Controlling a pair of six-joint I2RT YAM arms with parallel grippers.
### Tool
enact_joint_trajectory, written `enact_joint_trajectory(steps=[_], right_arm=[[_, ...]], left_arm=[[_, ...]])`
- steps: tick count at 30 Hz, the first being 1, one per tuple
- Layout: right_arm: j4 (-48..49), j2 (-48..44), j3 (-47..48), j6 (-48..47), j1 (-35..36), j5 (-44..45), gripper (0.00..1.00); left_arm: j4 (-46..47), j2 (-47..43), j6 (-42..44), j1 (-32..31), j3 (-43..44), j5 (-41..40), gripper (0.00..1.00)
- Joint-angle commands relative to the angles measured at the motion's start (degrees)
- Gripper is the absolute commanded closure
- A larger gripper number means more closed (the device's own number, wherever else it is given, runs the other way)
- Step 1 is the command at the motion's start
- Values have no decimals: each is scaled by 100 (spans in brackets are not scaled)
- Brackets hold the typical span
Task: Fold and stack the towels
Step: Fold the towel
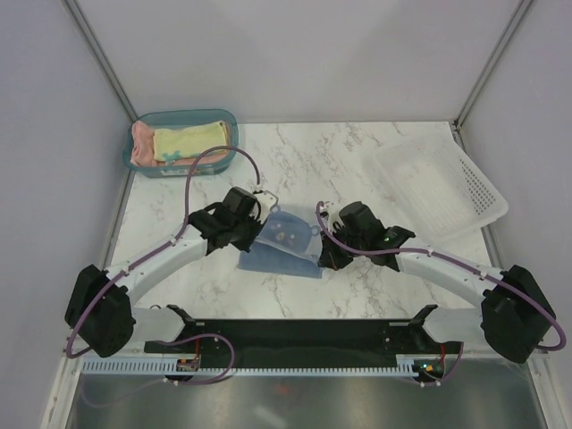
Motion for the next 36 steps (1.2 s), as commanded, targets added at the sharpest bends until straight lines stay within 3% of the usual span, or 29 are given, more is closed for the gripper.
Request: enact_joint_trajectory(steps=[1, 6, 8, 13, 16, 20, 25, 31, 33, 36], right_arm=[[482, -78, -198, 284, 148, 16, 100], [554, 283, -198, 398, 350, 173, 100], [632, 397, -216, 416, 376, 305, 100], [808, 494, -339, 477, 420, 393, 100], [809, 372, -497, 486, 456, 481, 89], [703, 230, -532, 573, 456, 525, 71], [370, -86, -392, 933, 456, 718, 56], [132, -306, -41, 1740, 447, 1780, 55], [245, -97, 74, 1848, 412, 2289, 55], [439, 421, 223, 1962, 289, 2362, 56]], left_arm=[[-376, 392, -220, -29, 282, 17, 98], [-607, 859, -428, -29, 502, 123, 96], [-668, 903, -509, -29, 528, 62, 84], [-1037, 1307, -737, -29, 731, -167, 75], [-1283, 1308, -1036, -29, 897, -525, 59], [-1354, 1115, -1650, 58, 1178, -852, 46], [-1249, 1114, -2056, 331, 1828, -694, 42], [-1021, 1641, -2091, 761, 1980, -590, 43], [-478, 1956, -1952, 998, 1839, -151, 45], [227, 2238, -1863, 1253, 1619, 578, 49]])
